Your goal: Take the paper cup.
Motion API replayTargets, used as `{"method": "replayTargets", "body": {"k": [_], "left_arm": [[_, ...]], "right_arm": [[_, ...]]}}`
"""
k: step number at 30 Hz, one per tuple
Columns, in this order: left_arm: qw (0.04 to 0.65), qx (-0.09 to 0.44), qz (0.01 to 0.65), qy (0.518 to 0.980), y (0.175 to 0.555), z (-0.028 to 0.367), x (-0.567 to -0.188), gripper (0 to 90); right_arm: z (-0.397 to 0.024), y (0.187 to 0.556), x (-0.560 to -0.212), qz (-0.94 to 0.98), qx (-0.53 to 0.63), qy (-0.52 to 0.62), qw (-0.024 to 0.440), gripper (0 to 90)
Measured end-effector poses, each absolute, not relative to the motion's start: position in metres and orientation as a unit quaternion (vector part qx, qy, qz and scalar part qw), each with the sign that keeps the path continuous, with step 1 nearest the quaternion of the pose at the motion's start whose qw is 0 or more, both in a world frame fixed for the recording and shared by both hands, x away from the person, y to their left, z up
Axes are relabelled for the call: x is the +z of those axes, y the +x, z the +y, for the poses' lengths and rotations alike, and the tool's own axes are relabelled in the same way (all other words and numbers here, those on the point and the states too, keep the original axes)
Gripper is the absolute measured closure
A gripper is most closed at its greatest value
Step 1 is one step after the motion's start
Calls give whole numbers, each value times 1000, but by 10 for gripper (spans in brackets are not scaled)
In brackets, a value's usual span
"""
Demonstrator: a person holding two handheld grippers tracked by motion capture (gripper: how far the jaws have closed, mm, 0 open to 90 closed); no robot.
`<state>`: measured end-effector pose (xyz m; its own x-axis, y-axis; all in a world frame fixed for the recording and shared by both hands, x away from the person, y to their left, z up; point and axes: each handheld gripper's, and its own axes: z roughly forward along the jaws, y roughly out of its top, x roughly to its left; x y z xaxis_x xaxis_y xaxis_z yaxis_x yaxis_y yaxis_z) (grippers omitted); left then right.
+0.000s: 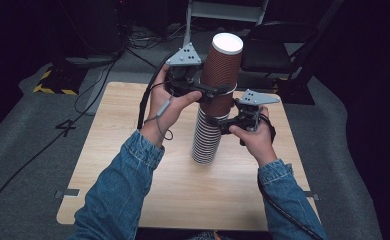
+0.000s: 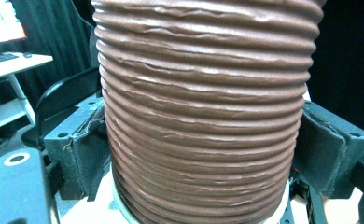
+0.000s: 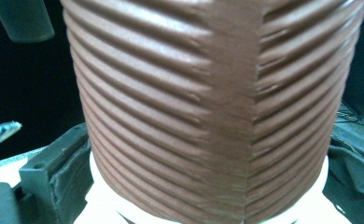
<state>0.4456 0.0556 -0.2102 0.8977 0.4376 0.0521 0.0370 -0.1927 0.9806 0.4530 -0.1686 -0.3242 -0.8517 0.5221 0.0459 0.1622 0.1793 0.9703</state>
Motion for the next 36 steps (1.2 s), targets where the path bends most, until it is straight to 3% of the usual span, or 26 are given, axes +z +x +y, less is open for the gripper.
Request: {"method": "replayTargets", "body": {"k": [13, 30, 33, 36], "left_arm": [[639, 159, 138, 740, 433, 69, -187, 139], [626, 158, 135, 752, 416, 96, -194, 134], [619, 155, 131, 759, 414, 96, -198, 132], [615, 153, 127, 763, 410, 97, -201, 132]], "right_arm": [[-169, 453, -324, 753, 599, 227, 149, 29], [-174, 450, -306, 777, 569, 225, 150, 32], [-180, 446, -300, 776, 570, 224, 152, 65], [-189, 439, -292, 769, 577, 222, 161, 162]]}}
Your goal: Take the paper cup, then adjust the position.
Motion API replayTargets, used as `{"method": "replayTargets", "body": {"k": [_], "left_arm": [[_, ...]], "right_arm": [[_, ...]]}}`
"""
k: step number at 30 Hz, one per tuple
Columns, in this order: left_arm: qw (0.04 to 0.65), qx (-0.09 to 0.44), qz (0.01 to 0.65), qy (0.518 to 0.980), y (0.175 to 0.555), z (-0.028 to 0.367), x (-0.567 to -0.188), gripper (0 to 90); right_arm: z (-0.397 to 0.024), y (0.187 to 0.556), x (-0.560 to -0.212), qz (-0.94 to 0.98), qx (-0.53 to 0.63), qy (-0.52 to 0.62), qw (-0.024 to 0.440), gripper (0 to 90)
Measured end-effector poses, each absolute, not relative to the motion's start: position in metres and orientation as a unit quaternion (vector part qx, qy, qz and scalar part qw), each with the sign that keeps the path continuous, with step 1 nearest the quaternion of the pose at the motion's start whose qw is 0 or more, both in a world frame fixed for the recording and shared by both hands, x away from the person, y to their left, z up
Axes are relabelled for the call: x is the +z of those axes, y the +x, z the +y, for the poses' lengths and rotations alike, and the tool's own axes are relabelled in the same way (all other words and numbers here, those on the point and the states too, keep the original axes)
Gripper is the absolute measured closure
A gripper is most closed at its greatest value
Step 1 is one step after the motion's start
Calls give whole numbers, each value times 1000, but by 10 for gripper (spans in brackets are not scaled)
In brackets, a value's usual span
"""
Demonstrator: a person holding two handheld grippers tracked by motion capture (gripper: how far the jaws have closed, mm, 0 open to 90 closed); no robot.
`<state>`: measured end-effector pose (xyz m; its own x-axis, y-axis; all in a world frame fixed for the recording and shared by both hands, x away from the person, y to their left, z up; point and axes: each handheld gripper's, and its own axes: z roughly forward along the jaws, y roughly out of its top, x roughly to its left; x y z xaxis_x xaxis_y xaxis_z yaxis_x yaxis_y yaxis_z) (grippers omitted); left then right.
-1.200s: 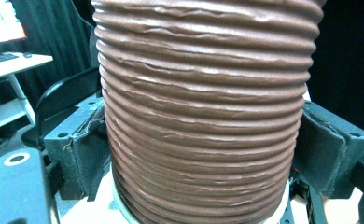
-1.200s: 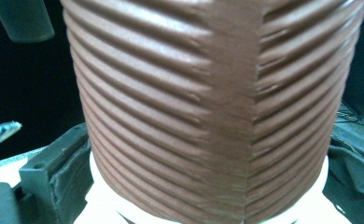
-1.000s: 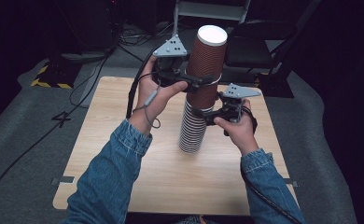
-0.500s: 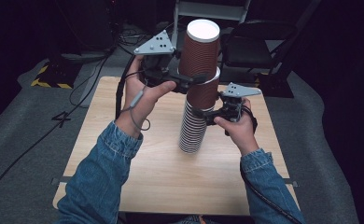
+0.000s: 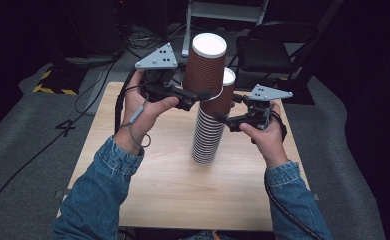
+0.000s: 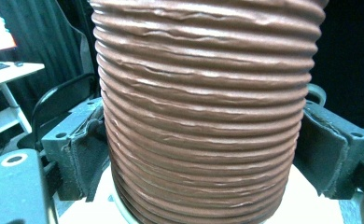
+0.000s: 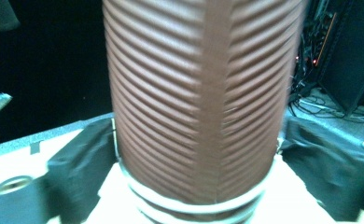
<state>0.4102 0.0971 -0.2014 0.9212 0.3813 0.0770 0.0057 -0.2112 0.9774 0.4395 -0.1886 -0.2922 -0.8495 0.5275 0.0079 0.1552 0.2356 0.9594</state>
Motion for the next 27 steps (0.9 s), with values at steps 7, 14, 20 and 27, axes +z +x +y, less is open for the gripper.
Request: {"method": "replayTargets", "body": {"k": [7, 14, 20, 27], "left_arm": [[611, 153, 113, 768, 394, 107, -207, 130], [594, 151, 102, 783, 375, 114, -216, 131], [583, 131, 94, 796, 362, 115, -236, 131], [550, 115, 84, 823, 353, 112, -264, 131]], "right_arm": [[-209, 428, -289, 763, 579, 230, 173, 154], [-229, 417, -301, 755, 588, 235, 169, 154], [-238, 410, -312, 757, 584, 240, 165, 154], [-245, 400, -325, 762, 579, 245, 157, 154]]}}
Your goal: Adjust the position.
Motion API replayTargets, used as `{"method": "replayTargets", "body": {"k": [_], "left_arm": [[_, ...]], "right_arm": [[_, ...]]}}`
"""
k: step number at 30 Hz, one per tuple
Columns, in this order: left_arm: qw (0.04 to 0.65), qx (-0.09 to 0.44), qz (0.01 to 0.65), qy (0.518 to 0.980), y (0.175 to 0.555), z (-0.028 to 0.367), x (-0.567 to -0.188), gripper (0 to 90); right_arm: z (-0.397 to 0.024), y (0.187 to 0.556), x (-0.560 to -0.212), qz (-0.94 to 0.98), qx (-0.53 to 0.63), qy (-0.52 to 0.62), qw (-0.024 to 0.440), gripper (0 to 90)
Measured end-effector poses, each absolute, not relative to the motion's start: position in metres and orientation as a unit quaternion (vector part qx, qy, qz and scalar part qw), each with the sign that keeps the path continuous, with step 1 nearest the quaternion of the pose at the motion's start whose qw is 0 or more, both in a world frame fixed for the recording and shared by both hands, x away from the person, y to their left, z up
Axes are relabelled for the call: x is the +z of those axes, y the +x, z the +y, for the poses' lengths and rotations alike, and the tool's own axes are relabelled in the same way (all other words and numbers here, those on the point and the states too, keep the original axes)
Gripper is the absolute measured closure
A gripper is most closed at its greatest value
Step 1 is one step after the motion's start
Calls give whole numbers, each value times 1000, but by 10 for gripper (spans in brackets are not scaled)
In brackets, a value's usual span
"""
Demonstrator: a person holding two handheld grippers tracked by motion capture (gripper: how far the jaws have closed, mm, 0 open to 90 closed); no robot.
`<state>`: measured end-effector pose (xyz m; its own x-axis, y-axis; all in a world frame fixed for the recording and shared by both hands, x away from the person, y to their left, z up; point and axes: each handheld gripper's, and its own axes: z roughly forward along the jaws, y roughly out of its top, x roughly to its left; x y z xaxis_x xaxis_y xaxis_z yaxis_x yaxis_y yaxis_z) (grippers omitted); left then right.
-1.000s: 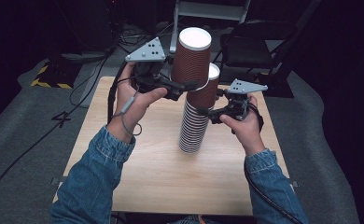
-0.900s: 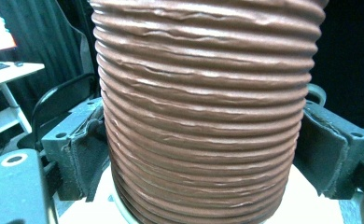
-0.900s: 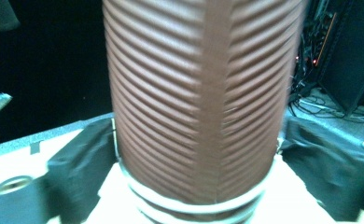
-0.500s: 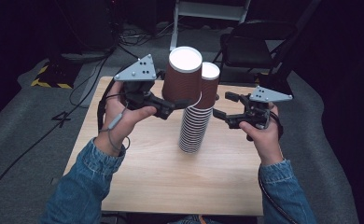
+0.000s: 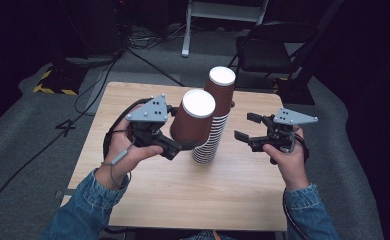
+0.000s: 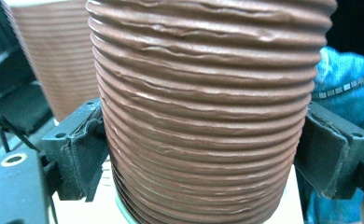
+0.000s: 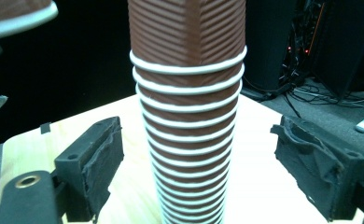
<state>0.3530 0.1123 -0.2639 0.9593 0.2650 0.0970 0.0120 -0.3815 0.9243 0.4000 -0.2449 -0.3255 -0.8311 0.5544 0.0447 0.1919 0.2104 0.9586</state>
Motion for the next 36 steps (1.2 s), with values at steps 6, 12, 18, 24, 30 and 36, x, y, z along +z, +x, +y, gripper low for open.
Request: {"method": "replayTargets", "body": {"k": [6, 12, 18, 24, 30, 36], "left_arm": [[514, 98, 80, 848, 352, 105, -290, 131], [486, 73, 77, 868, 353, 96, -314, 131], [452, 45, 78, 887, 361, 85, -342, 131], [434, 19, 79, 897, 369, 76, -365, 131], [411, 10, 86, 907, 375, 67, -387, 131], [388, 13, 89, 917, 377, 61, -402, 131]], "right_arm": [[-247, 393, -333, 764, 579, 242, 147, 154], [-247, 385, -340, 771, 577, 233, 138, 154], [-249, 377, -347, 774, 577, 225, 128, 155], [-254, 370, -353, 776, 577, 224, 123, 156], [-256, 363, -357, 781, 572, 222, 114, 156], [-250, 359, -364, 795, 561, 211, 95, 157]]}}
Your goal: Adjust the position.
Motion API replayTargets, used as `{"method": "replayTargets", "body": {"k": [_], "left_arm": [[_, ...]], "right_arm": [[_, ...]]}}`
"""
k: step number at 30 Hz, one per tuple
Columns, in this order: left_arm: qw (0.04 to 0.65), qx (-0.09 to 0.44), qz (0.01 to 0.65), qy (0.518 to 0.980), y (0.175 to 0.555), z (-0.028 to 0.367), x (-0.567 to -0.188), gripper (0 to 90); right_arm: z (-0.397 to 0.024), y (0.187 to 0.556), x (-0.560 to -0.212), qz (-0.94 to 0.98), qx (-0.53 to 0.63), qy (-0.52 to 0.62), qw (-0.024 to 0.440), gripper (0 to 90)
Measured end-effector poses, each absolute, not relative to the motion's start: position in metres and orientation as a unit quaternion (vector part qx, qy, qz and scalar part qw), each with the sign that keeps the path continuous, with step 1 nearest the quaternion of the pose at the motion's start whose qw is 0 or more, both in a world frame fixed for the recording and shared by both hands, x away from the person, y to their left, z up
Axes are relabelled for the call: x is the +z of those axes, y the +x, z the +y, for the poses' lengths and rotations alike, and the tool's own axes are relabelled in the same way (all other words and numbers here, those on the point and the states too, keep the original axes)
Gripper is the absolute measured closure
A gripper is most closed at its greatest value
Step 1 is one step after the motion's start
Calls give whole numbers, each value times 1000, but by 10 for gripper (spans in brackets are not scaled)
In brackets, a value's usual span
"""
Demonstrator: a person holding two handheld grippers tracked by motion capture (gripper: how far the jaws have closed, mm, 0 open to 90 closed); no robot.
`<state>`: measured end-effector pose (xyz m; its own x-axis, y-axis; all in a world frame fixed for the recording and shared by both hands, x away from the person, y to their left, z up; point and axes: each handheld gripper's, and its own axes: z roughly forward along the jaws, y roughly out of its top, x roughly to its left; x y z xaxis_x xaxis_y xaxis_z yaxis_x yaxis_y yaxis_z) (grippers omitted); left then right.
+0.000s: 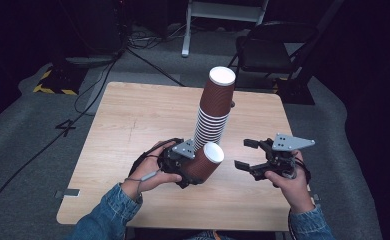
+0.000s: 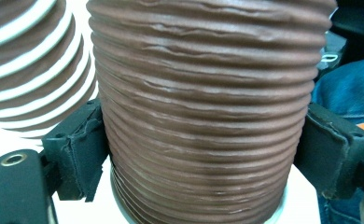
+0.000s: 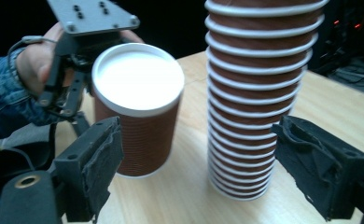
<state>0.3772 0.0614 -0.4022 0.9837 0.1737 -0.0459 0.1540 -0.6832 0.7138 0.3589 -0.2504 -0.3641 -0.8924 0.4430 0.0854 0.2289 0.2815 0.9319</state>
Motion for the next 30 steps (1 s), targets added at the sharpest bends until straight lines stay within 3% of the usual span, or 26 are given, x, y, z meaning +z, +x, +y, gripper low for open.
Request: {"method": "replayTargets", "body": {"k": [19, 30], "left_arm": [[320, 13, 59, 945, 368, 39, -426, 131], [311, 11, 46, 949, 365, 35, -429, 131]], "right_arm": [[-205, 351, -390, 860, 485, 157, 39, 158], [-193, 354, -401, 882, 445, 152, 17, 161]]}}
